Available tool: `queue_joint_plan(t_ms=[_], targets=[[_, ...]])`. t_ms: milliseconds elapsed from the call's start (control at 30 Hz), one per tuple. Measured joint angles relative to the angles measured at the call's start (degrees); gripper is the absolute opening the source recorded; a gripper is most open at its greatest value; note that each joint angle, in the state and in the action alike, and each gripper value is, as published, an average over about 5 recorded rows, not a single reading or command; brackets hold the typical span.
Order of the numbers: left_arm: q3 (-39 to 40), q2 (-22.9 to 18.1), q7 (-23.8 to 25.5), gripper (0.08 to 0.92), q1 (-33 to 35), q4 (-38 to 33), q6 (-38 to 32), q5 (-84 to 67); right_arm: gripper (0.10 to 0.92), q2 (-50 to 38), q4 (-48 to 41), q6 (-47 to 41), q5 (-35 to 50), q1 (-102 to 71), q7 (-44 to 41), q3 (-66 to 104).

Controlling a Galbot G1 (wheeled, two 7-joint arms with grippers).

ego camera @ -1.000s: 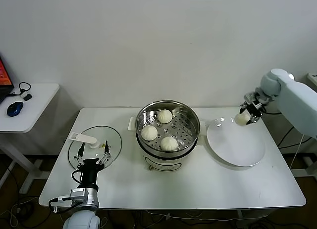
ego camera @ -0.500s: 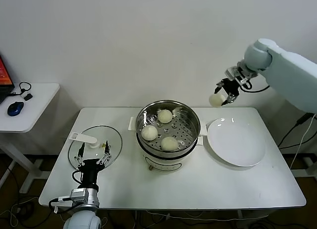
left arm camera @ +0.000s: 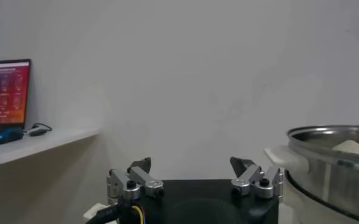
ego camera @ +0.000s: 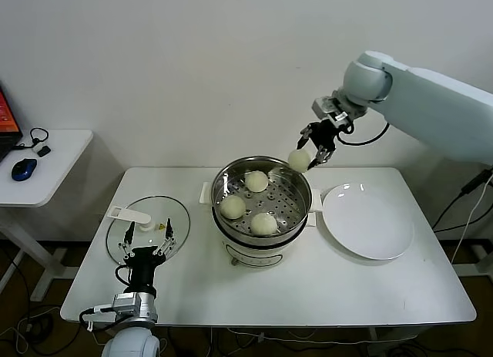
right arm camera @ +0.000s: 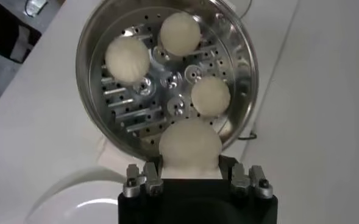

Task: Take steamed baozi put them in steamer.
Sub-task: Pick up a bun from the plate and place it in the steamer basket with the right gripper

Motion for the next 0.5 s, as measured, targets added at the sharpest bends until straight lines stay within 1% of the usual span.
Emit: queue_joint_plan(t_ms=[500], targets=[[-0.1,0.1,0.0,0.823,-1.1,0.3,0.5,-0.2,0.619,4.8,-1.3,-3.6,1.7,-4.9,1.4,-2.5]])
